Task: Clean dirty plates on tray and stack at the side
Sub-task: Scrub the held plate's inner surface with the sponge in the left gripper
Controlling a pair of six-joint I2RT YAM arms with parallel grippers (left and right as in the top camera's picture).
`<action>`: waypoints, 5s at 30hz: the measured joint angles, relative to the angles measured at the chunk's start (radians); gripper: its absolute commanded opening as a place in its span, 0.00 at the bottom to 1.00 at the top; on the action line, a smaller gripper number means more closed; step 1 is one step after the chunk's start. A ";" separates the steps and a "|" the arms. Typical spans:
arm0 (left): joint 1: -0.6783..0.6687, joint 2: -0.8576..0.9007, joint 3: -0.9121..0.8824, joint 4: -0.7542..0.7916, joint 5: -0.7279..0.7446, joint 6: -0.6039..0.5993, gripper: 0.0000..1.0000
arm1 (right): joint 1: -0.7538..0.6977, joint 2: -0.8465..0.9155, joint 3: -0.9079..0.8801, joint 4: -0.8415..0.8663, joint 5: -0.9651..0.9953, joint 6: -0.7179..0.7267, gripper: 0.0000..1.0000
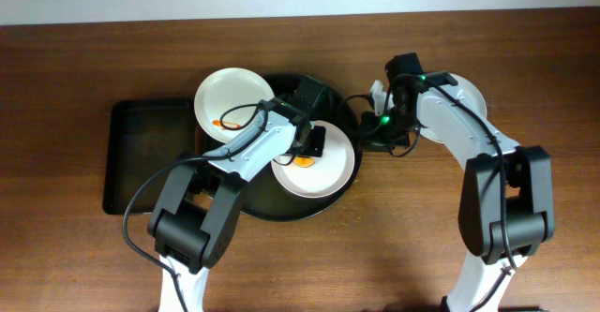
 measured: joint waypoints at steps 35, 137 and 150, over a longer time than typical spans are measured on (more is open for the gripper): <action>0.011 -0.002 0.010 -0.116 -0.042 0.011 0.00 | 0.078 -0.033 -0.252 0.327 0.029 0.345 0.04; -0.019 0.036 0.011 0.138 -0.253 0.219 0.00 | 0.053 -0.033 -0.254 0.344 0.038 0.353 0.04; -0.013 0.053 0.032 0.136 -0.120 0.154 0.00 | 0.050 -0.033 -0.254 0.342 0.039 0.352 0.04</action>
